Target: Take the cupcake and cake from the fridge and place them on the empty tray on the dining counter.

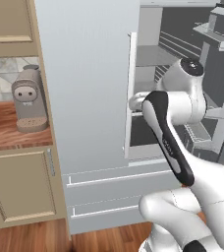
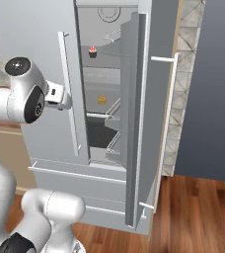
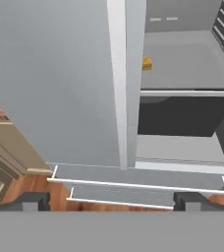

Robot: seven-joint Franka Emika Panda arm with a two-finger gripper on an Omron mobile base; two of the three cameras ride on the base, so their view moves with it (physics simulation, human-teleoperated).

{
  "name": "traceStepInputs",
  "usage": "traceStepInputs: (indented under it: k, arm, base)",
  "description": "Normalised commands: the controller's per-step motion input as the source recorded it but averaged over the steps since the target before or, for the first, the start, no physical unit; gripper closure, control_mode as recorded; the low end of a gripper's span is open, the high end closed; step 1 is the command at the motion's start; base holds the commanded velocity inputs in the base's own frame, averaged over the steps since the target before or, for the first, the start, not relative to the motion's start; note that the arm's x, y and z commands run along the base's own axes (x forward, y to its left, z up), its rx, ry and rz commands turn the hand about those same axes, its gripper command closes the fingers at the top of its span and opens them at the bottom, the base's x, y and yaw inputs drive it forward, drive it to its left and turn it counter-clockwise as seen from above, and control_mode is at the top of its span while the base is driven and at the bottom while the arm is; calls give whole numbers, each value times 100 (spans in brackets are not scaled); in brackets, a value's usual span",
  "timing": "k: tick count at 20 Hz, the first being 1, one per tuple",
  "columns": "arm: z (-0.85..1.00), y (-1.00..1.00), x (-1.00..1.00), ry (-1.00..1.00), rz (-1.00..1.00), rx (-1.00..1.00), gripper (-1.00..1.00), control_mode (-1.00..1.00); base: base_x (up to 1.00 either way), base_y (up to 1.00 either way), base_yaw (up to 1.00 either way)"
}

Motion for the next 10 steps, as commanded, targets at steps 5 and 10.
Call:
traceStepInputs:
  k: [5,10]
  arm:
    - [-48,0,72,-16,0,-1,-100,-100]
    - [0,-1,96,3,0,2,-100,-100]
  base:
    - [0,0,0]
    - [0,0,0]
